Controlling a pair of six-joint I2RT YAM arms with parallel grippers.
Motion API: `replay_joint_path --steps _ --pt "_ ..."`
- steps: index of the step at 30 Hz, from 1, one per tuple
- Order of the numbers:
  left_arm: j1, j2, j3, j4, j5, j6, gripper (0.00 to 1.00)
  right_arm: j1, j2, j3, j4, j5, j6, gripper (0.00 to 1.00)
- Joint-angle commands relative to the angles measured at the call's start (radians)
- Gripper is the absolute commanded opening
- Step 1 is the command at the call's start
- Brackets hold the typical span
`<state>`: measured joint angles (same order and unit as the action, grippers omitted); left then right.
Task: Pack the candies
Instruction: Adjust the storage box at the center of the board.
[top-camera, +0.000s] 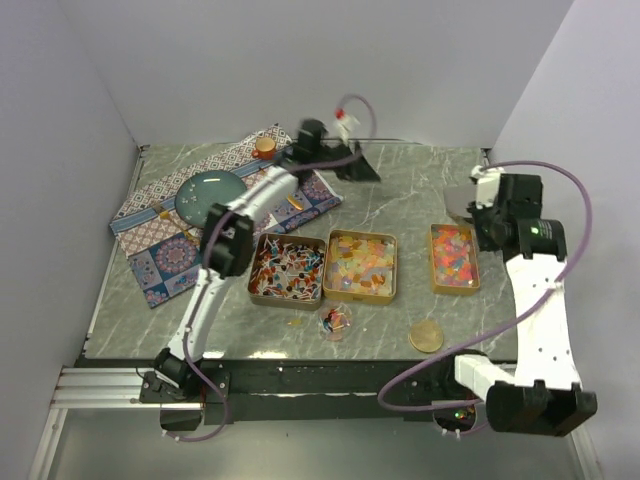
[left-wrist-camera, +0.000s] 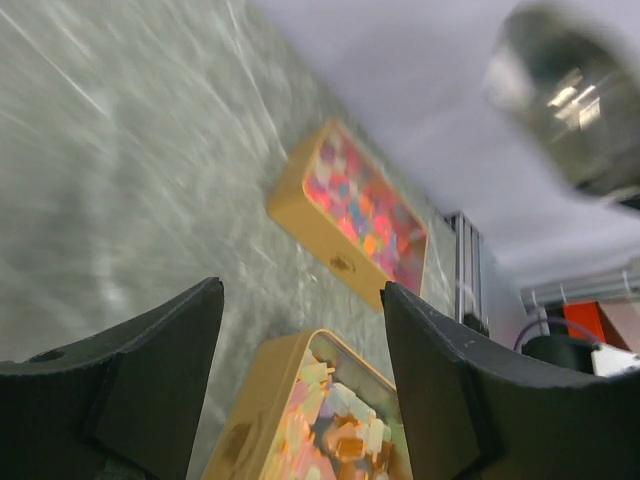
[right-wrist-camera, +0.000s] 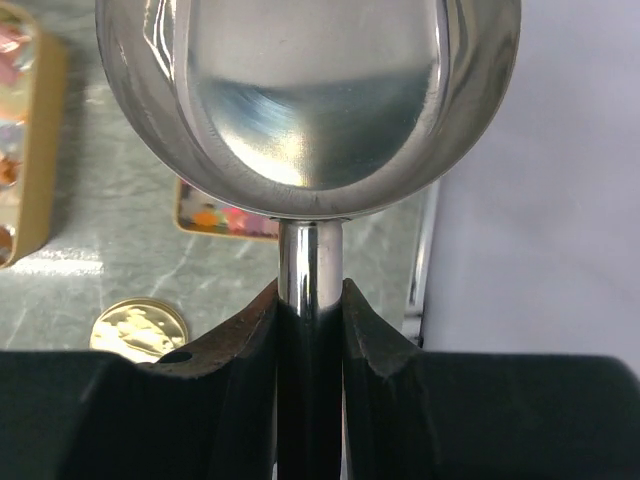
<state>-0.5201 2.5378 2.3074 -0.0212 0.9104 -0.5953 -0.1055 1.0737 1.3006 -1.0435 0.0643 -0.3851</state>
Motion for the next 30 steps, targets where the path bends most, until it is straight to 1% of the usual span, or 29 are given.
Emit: replay_joint_path --steps 1,4,6,7,8,11,16,17,18,19,21,22,28,30 --pt "-0.095 0.081 0.047 0.125 -0.013 -0.06 0.72 -0.101 -0.049 0.046 -0.016 0.095 0.092 0.0" --pt "-0.165 0.121 0.05 0.184 -0.002 -0.106 0.71 -0.164 -0.058 0.084 -0.039 0.097 0.095 0.0" --pt "-0.222 0.136 0.055 0.172 -0.037 -0.11 0.7 -0.193 -0.057 0.107 -0.059 0.079 0.11 0.0" --pt "-0.239 0.139 0.058 0.138 -0.065 -0.106 0.7 -0.219 -0.057 0.112 -0.064 0.065 0.111 0.0" --pt "-0.263 0.142 0.058 0.121 -0.134 -0.109 0.69 -0.229 -0.06 0.114 -0.069 0.054 0.114 0.0" --pt "-0.294 0.147 0.044 0.11 -0.211 -0.181 0.68 -0.249 -0.07 0.111 -0.073 0.042 0.107 0.0" --pt "-0.32 0.128 0.004 0.052 -0.344 -0.245 0.67 -0.27 -0.08 0.071 -0.069 0.014 0.1 0.0" --pt "-0.33 0.131 0.018 0.032 -0.369 -0.235 0.68 -0.273 -0.078 0.066 -0.07 0.011 0.103 0.0" --pt "-0.336 0.139 0.026 -0.032 -0.405 -0.227 0.68 -0.275 -0.08 0.062 -0.064 0.009 0.11 0.0" --pt "-0.34 0.142 0.03 -0.057 -0.473 -0.221 0.68 -0.275 -0.08 0.06 -0.064 0.006 0.115 0.0" --pt "-0.356 0.151 0.043 -0.104 -0.534 -0.215 0.68 -0.275 -0.074 0.063 -0.067 -0.001 0.132 0.0" --pt "-0.36 0.154 0.049 -0.112 -0.573 -0.215 0.68 -0.275 -0.07 0.065 -0.069 -0.004 0.138 0.0" --pt "-0.393 0.183 0.098 -0.12 -0.662 -0.193 0.68 -0.273 -0.078 0.06 -0.084 -0.004 0.144 0.0" --pt "-0.405 0.19 0.125 -0.146 -0.728 -0.167 0.64 -0.275 -0.08 0.071 -0.092 -0.006 0.141 0.0"
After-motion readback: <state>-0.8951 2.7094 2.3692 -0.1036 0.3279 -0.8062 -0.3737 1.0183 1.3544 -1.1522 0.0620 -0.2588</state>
